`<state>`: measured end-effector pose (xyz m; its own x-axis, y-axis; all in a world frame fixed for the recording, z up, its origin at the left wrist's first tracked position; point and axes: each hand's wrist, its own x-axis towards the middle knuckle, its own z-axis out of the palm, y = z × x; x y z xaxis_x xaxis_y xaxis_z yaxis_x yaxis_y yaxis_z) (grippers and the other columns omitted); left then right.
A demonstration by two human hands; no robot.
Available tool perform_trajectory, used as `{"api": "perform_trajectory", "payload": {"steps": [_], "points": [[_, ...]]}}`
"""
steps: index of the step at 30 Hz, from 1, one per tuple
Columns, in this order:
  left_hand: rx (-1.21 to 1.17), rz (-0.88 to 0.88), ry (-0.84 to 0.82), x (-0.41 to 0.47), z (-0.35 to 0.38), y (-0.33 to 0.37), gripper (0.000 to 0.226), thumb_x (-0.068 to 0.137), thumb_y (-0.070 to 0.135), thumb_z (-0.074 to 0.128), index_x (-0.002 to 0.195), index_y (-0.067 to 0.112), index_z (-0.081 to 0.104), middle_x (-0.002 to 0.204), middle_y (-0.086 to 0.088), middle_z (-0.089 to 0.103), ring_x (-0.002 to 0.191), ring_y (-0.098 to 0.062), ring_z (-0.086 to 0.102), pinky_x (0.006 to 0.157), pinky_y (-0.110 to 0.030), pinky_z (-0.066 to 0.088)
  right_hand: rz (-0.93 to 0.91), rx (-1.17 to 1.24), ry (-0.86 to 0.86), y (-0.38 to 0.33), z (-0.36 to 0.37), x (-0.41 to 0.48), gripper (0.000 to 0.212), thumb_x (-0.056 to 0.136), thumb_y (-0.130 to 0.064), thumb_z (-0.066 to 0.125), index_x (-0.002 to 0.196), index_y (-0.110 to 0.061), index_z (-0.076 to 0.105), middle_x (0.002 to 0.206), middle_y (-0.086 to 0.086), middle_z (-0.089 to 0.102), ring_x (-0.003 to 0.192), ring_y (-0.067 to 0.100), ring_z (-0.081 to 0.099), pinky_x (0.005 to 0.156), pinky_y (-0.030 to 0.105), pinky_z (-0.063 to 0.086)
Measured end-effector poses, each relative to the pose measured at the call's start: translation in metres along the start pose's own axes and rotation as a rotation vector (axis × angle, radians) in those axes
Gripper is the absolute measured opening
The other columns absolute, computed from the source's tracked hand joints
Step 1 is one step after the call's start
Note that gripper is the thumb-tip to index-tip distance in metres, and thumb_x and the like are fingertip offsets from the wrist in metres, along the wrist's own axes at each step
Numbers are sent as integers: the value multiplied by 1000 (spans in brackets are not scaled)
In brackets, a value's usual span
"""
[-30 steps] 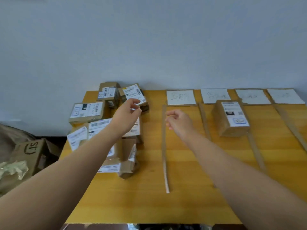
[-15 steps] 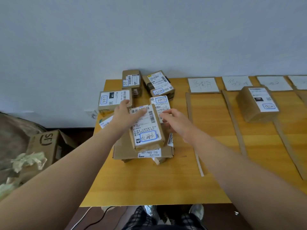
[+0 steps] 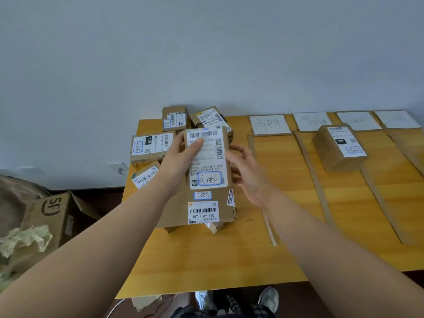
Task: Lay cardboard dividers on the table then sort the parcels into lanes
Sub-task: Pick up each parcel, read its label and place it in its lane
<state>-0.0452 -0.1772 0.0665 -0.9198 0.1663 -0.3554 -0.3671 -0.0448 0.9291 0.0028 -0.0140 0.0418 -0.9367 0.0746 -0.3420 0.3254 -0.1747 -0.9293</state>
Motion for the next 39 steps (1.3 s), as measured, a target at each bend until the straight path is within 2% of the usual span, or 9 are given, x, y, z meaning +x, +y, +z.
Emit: {"api": "perform_trajectory", "payload": {"steps": [4, 8, 13, 17, 24, 28, 31, 37, 39], "points": [[-11, 37, -71, 2, 12, 16, 48, 90, 26, 64, 134, 29, 45, 114, -3, 69, 104, -22, 67, 87, -42, 55, -81, 35, 101, -27, -17, -3, 24, 92, -36, 59, 113, -27, 54, 112, 10, 70, 84, 19, 67, 64, 31, 52], [0, 66, -97, 4, 21, 27, 47, 88, 26, 66, 132, 23, 49, 113, -5, 69, 105, -21, 67, 88, -41, 55, -120, 45, 131, -41, -25, -3, 21, 92, -36, 59, 111, -27, 56, 113, 10, 70, 88, 21, 67, 68, 35, 51], [15, 90, -132, 5, 25, 32, 40, 87, 29, 68, 124, 31, 53, 113, -4, 70, 103, -19, 68, 96, -47, 51, -141, 49, 155, -43, -28, -6, 24, 93, -38, 56, 114, -25, 56, 109, 6, 72, 87, 18, 68, 61, 28, 51], [3, 115, -139, 5, 29, 31, 30, 86, 29, 69, 112, 36, 57, 110, -2, 72, 106, -21, 67, 100, -53, 46, -166, 57, 177, -42, -31, -8, 18, 93, -38, 56, 109, -28, 57, 107, 5, 73, 92, 21, 69, 67, 32, 53], [-40, 178, -144, 7, 44, 34, 47, 86, 26, 69, 130, 26, 53, 115, -3, 69, 99, -17, 69, 87, -39, 52, -233, 100, 215, -45, -42, -13, 14, 93, -32, 58, 106, -29, 57, 109, 8, 71, 92, 17, 71, 75, 34, 58], [-31, 170, -160, 9, 56, 35, 40, 86, 29, 69, 122, 32, 54, 111, -1, 70, 100, -19, 69, 93, -44, 52, -234, 126, 241, -48, -52, -15, 23, 92, -34, 59, 111, -21, 58, 110, 9, 71, 95, 18, 71, 83, 35, 57], [-22, 150, -152, 12, 68, 35, 48, 87, 30, 68, 131, 24, 50, 110, -2, 72, 95, -17, 71, 92, -45, 54, -204, 110, 247, -49, -61, -16, 36, 92, -41, 58, 120, -17, 56, 108, 5, 73, 102, 21, 69, 95, 45, 53], [-19, 102, -133, 11, 99, 33, 52, 88, 33, 66, 134, 20, 47, 109, -4, 71, 85, -13, 71, 69, -28, 57, -157, 135, 219, -53, -86, -25, 30, 92, -35, 61, 117, -22, 54, 103, 4, 74, 101, 23, 69, 92, 47, 51], [-8, 100, -137, 8, 110, 31, 51, 88, 35, 65, 133, 21, 47, 108, -2, 71, 87, -12, 71, 75, -32, 57, -161, 134, 232, -53, -95, -29, 27, 91, -35, 61, 115, -24, 55, 101, 2, 75, 98, 21, 69, 91, 45, 52]]}}
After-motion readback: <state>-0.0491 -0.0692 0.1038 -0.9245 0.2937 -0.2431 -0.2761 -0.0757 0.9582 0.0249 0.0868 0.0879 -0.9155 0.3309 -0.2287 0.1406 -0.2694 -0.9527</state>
